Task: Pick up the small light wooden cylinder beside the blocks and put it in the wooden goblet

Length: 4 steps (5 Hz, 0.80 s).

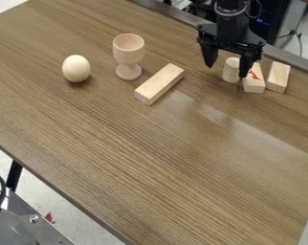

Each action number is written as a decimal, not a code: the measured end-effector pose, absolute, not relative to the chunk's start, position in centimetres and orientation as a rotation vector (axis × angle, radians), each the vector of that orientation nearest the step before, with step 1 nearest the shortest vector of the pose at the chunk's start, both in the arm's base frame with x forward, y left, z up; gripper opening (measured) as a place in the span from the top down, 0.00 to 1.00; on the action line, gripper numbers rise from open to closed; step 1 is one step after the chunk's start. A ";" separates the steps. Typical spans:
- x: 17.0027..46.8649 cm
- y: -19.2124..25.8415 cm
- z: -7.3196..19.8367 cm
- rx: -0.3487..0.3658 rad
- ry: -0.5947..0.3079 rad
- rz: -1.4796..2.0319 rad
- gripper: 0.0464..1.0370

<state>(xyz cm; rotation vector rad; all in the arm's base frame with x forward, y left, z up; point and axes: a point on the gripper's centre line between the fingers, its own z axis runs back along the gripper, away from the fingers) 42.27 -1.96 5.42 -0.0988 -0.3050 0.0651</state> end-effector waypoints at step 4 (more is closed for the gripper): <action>43.0 -2.4 3.0 -0.091 -0.267 0.038 0.04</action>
